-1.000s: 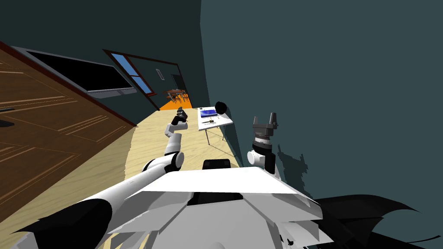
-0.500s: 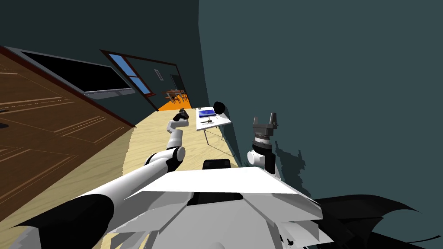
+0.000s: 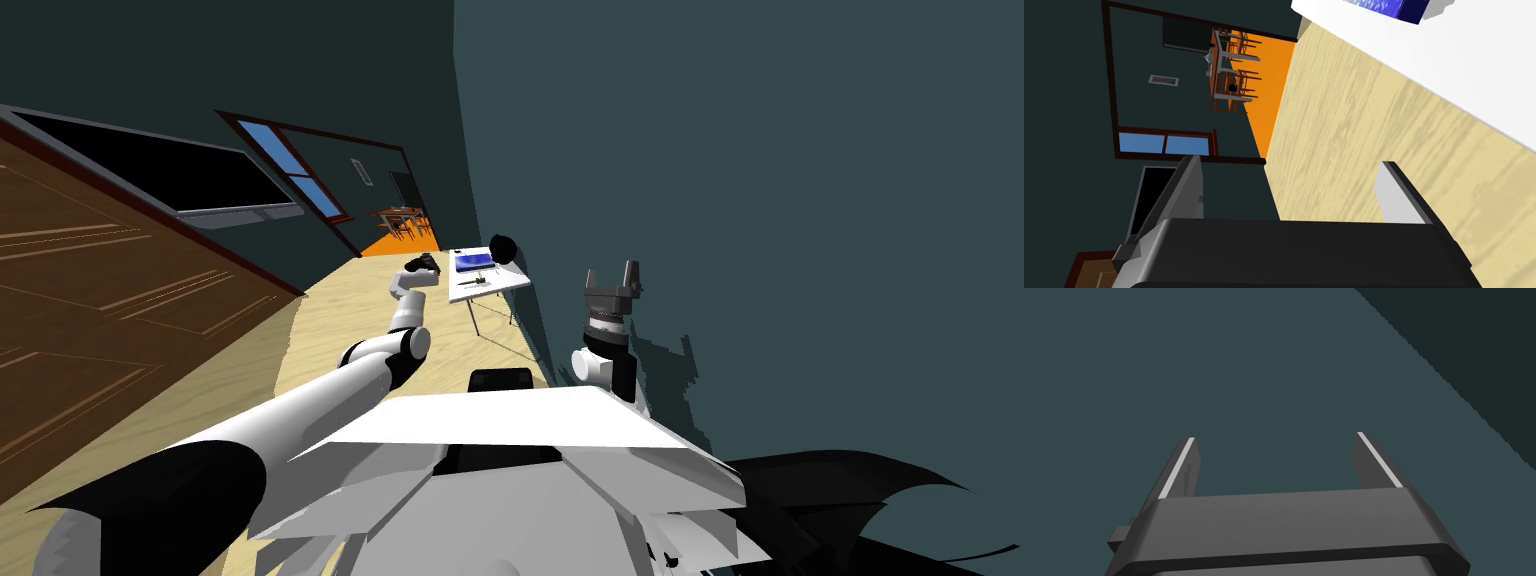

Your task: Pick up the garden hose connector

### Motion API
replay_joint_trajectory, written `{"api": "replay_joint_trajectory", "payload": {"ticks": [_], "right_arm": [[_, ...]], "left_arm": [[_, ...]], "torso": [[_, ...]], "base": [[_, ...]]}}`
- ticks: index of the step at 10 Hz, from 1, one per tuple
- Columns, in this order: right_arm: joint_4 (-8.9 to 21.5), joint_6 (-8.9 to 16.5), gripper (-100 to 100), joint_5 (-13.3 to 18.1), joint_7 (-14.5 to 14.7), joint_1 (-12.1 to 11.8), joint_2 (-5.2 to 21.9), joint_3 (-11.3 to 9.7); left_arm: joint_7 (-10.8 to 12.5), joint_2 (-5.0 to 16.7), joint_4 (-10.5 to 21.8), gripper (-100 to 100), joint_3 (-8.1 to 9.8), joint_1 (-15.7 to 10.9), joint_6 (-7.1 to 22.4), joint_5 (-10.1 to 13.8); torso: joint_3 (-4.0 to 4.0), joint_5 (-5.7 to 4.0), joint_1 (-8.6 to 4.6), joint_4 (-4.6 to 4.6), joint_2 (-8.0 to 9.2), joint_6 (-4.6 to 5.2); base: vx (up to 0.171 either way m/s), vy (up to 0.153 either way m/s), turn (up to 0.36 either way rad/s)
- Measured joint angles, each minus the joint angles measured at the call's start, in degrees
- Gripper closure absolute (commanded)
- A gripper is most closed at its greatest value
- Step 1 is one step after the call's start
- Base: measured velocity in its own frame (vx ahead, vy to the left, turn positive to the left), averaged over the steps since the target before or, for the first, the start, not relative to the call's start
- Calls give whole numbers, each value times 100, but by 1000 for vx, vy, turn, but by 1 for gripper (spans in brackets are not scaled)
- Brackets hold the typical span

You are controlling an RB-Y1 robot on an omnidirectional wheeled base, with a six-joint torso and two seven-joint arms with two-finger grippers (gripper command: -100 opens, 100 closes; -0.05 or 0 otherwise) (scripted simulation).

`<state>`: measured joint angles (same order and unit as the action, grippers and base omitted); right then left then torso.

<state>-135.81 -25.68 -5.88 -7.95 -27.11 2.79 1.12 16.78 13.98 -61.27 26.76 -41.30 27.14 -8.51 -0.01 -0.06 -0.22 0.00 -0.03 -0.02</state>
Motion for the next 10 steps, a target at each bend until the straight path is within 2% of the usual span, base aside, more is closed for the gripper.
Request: {"api": "replay_joint_trajectory", "payload": {"ticks": [6, 10], "right_arm": [[0, 0, 0, 0, 0, 0, 0, 0], [0, 0, 0, 0, 0, 0, 0, 0]], "left_arm": [[152, 74, 967, -100, 139, -638, 863, -221], [214, 113, 1401, -100, 183, -939, 1476, -346]], "torso": [[-4, 2, 7, -3, -7, -1], [-7, 3, 12, -3, -12, -2]], "base": [[19, -42, -31], [35, -30, -34]]}}
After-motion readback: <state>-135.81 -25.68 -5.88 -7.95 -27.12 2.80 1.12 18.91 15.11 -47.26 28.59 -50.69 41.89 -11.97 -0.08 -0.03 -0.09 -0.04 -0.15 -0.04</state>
